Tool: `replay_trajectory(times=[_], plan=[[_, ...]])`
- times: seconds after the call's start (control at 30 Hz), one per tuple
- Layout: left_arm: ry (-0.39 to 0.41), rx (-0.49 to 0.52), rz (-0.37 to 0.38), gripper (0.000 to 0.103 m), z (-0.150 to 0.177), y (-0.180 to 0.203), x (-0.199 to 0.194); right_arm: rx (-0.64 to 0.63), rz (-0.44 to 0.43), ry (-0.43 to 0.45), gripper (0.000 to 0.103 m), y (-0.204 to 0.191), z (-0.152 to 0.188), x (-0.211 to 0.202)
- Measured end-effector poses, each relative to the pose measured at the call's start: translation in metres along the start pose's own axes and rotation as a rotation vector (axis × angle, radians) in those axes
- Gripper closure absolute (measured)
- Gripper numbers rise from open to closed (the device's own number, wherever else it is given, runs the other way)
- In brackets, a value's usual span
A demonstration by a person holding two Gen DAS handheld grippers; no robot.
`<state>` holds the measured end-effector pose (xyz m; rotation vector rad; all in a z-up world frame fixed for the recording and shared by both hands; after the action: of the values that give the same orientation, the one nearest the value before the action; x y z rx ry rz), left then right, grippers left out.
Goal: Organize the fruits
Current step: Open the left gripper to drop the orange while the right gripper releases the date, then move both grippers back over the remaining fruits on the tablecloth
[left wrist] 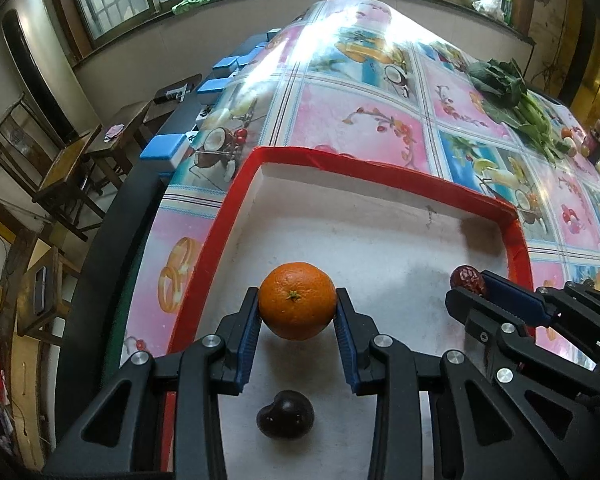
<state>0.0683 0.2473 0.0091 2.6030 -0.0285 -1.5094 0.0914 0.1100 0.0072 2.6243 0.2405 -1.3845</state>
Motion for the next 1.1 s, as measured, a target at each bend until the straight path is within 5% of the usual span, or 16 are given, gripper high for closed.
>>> replay_trajectory(times=[0.67, 0.93, 1.1], plan=[[-0.001, -0.014, -0.020, 0.064, 0.006, -0.002, 0.000, 0.020, -0.011, -0.011, 0.079, 0.003, 0.004, 0.002], [0.066, -0.046, -0.008, 0.051, 0.005, -0.003, -0.029, 0.072, 0.025, 0.113, 0.018, 0.024, -0.001, -0.048], [0.098, -0.019, -0.010, 0.050, 0.006, 0.010, -0.045, 0.128, 0.016, 0.201, 0.000, 0.043, 0.000, -0.089]])
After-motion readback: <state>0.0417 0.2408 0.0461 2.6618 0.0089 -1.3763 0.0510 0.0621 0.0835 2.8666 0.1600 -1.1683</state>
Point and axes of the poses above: each gripper's, at about its wrist camera, not at the fingertips, and x roughly the way its jaws point, y to its right, z to its underside, the point moved 3 cm from there along x, roughly the way its jaws point, and after that the axes turned 14 degrees about z, right-handed, at the moved point
